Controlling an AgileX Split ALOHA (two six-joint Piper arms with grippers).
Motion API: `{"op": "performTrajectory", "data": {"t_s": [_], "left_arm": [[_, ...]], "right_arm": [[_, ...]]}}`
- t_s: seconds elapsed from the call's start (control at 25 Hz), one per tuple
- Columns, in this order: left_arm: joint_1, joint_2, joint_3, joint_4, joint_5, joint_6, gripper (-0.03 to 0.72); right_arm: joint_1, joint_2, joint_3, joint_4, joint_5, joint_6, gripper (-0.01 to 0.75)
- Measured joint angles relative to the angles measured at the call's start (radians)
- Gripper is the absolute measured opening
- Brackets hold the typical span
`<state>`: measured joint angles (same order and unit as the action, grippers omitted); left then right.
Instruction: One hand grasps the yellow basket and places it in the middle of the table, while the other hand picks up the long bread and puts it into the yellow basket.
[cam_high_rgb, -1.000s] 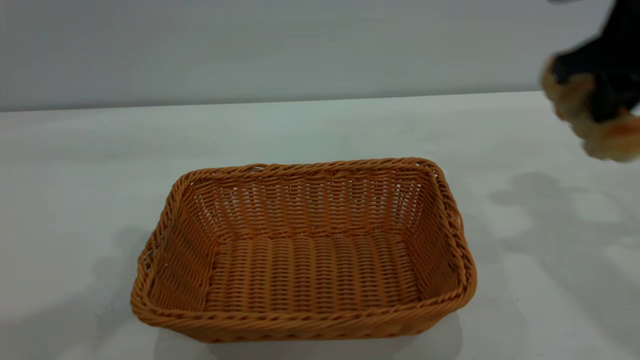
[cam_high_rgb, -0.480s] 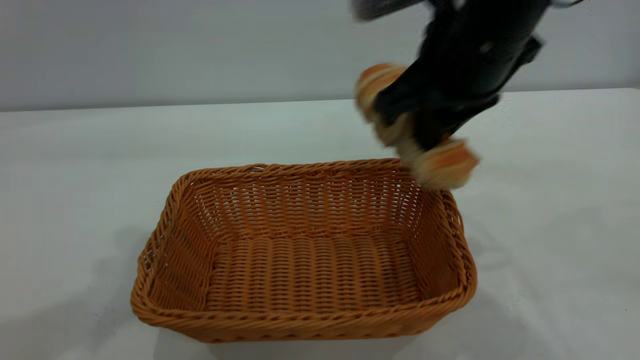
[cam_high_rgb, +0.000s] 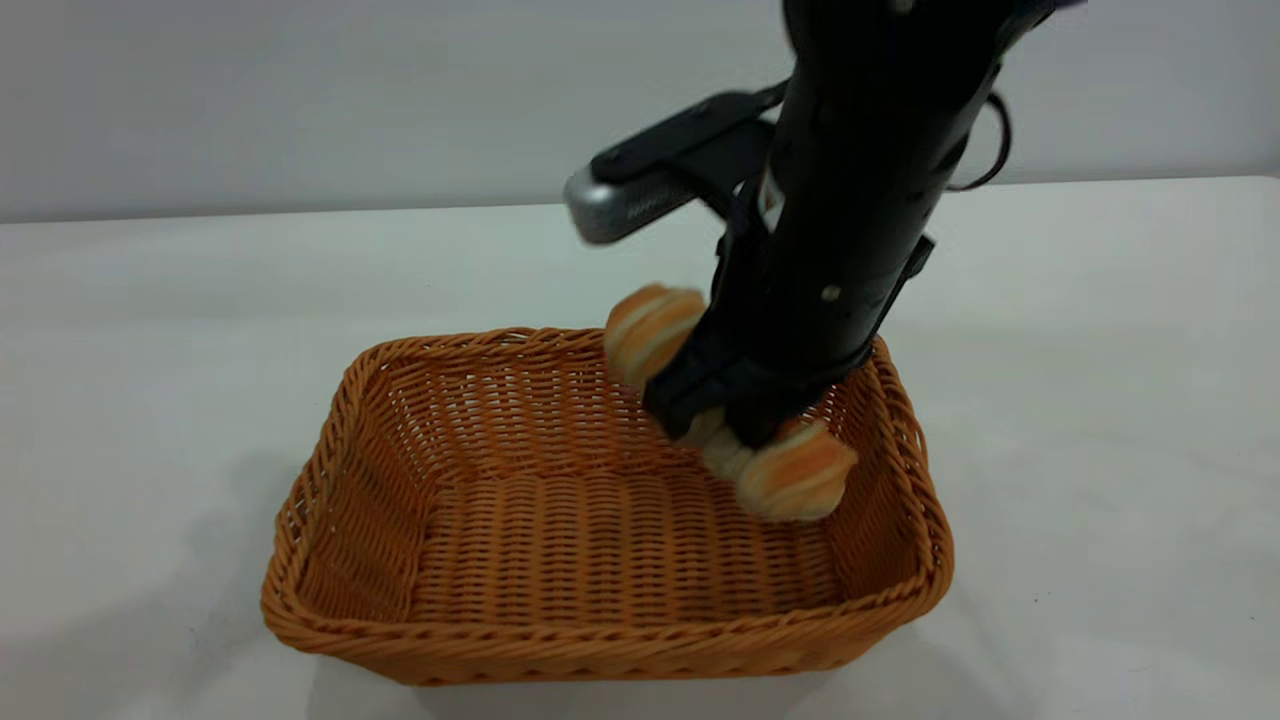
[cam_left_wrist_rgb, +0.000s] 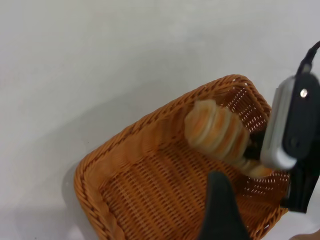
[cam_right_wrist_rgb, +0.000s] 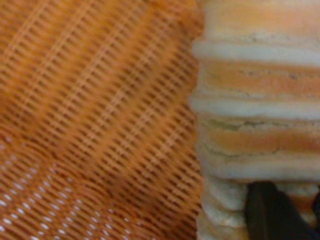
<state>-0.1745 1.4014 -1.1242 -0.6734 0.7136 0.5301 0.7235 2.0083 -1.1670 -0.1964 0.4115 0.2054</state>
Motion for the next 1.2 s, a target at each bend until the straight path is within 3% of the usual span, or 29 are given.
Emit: {"op": "performTrajectory", "data": {"t_s": [0.08, 0.36, 0.44, 0.6, 0.8, 1.2], "left_arm": [[0.0, 0.0, 0.0, 0.0, 0.0, 0.0, 0.536], [0.0, 0.0, 0.0, 0.003, 0.0, 0.01, 0.536], [0.0, -0.006, 0.0, 0.015, 0.0, 0.036, 0.536], [0.0, -0.041, 0.0, 0.078, 0.0, 0.048, 0.536], [0.0, -0.119, 0.0, 0.183, 0.012, -0.024, 0.536], [0.0, -0.311, 0.005, 0.396, 0.107, -0.211, 0.536]], "right_arm": [[0.009, 0.002, 0.0, -0.001, -0.002, -0.007, 0.146], [0.014, 0.002, 0.0, -0.001, -0.001, -0.01, 0.516], [0.014, -0.001, 0.0, -0.001, 0.003, -0.01, 0.566], [0.013, -0.037, 0.0, -0.003, 0.012, -0.01, 0.568], [-0.013, -0.126, 0.0, -0.028, 0.02, -0.011, 0.492], [-0.177, -0.33, 0.007, -0.078, 0.204, -0.01, 0.335]]}}
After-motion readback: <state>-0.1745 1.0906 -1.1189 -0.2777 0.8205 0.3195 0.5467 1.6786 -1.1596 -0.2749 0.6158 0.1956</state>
